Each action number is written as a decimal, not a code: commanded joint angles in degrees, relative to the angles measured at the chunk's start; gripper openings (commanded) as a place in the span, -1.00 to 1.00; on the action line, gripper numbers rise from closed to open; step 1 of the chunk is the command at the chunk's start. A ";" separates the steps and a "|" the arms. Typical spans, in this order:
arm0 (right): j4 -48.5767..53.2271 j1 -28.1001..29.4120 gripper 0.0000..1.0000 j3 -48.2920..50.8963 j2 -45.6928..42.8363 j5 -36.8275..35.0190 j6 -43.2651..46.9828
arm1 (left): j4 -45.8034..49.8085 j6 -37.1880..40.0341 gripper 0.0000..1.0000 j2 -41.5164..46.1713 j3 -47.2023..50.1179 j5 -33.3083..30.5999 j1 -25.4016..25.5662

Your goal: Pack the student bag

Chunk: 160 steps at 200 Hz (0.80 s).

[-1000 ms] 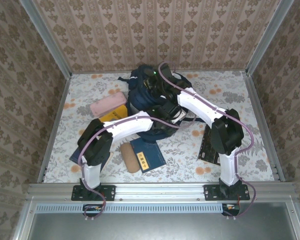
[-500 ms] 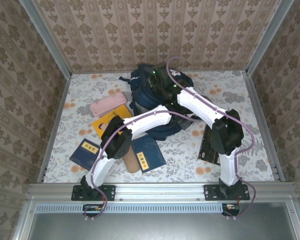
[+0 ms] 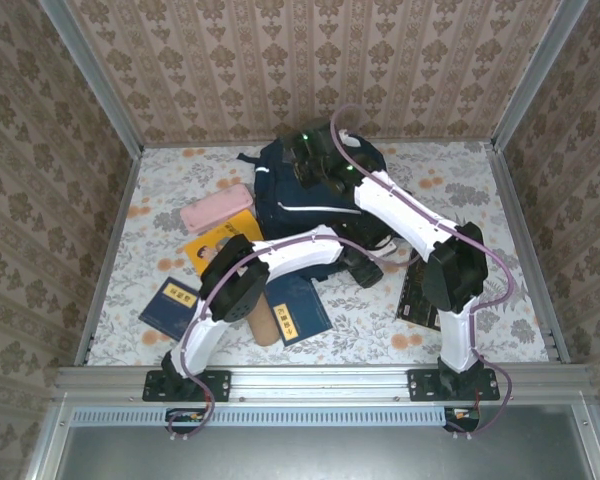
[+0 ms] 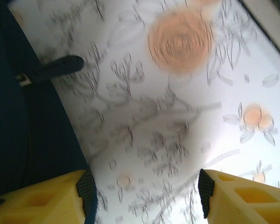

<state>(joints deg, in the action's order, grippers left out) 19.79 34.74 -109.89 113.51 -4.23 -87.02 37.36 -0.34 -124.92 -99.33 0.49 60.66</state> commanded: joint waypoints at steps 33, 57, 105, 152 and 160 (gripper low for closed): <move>14.34 -0.92 0.63 -4.79 -7.86 -3.13 17.41 | 1.57 1.12 0.34 15.85 11.27 4.28 -0.63; 16.51 -3.17 0.62 -2.26 -11.46 -3.46 21.67 | 5.44 3.60 0.36 20.18 11.98 8.01 -0.60; 16.98 -16.68 0.62 14.22 -23.48 -0.93 21.98 | 7.85 4.24 0.22 28.96 14.04 12.51 -6.05; 13.67 -27.28 0.66 31.43 -33.43 -0.59 24.78 | 7.90 2.97 0.40 22.99 7.07 -2.83 -10.48; 14.14 -27.19 0.69 33.50 -35.82 -1.82 26.35 | 9.63 0.93 0.44 19.85 3.46 -5.42 -11.19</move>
<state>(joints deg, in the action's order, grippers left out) 33.23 6.59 -80.60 82.46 -4.38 -65.63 44.29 2.74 -98.17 -88.75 4.89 49.80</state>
